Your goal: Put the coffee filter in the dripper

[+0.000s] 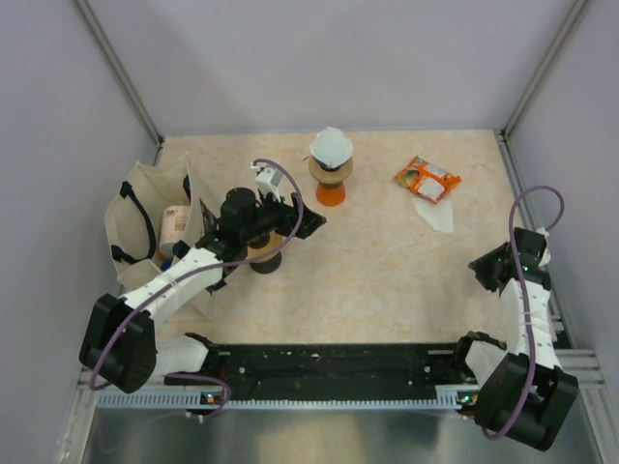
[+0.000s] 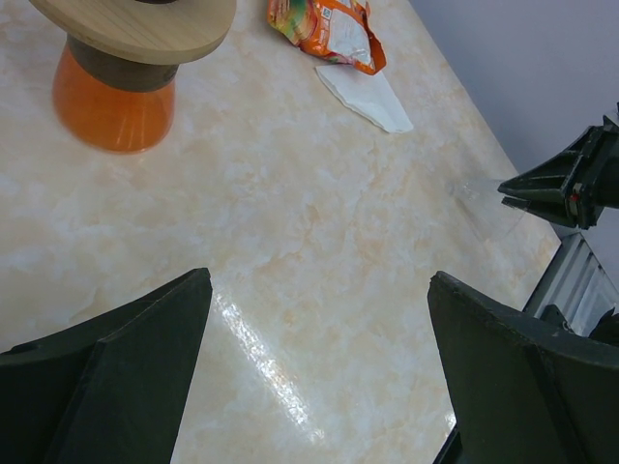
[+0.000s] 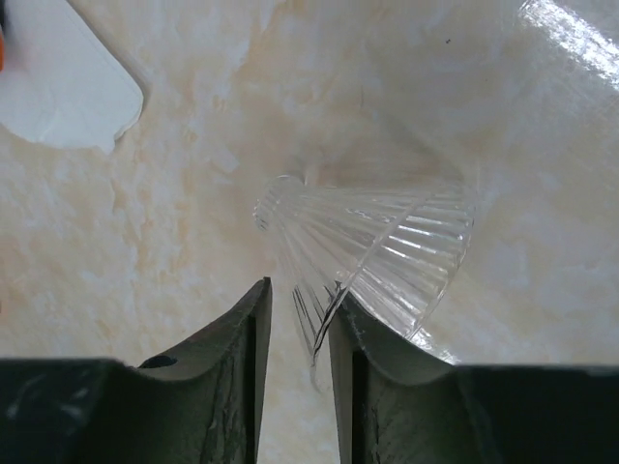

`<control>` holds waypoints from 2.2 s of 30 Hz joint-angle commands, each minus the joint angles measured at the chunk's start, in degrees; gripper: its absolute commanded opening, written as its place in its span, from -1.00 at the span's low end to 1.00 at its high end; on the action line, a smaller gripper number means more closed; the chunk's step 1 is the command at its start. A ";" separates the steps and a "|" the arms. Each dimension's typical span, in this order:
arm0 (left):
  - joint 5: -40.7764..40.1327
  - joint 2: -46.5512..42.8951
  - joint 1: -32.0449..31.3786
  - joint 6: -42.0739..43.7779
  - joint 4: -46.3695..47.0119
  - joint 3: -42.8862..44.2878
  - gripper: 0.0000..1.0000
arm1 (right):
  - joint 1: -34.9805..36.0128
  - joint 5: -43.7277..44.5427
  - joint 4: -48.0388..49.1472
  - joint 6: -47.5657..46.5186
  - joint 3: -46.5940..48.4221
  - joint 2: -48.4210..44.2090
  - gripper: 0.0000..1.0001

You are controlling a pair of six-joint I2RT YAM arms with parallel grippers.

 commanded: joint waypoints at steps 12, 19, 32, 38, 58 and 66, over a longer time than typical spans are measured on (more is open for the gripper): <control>1.68 -3.36 0.24 -2.61 2.87 -0.33 0.97 | 2.73 -2.67 1.97 -9.20 5.79 -1.03 -1.00; 2.83 -3.01 0.15 -5.25 0.78 1.95 0.97 | 32.95 3.57 0.21 -38.88 24.06 9.25 -1.00; 5.80 -3.99 -0.29 -14.47 -8.47 10.57 0.97 | 46.25 -35.78 -8.21 -107.62 29.26 4.50 -1.00; 3.71 0.14 -4.68 -12.47 -19.69 19.08 0.97 | 54.59 -31.07 -17.61 -118.89 35.76 10.65 -1.00; 10.13 -1.98 -6.53 -3.49 -33.58 22.07 0.41 | 64.27 -30.28 -43.12 -148.80 48.77 20.06 -1.00; 6.18 6.21 -9.42 -4.20 -44.93 30.60 0.17 | 67.00 -25.44 -40.74 -146.16 50.71 21.82 -1.00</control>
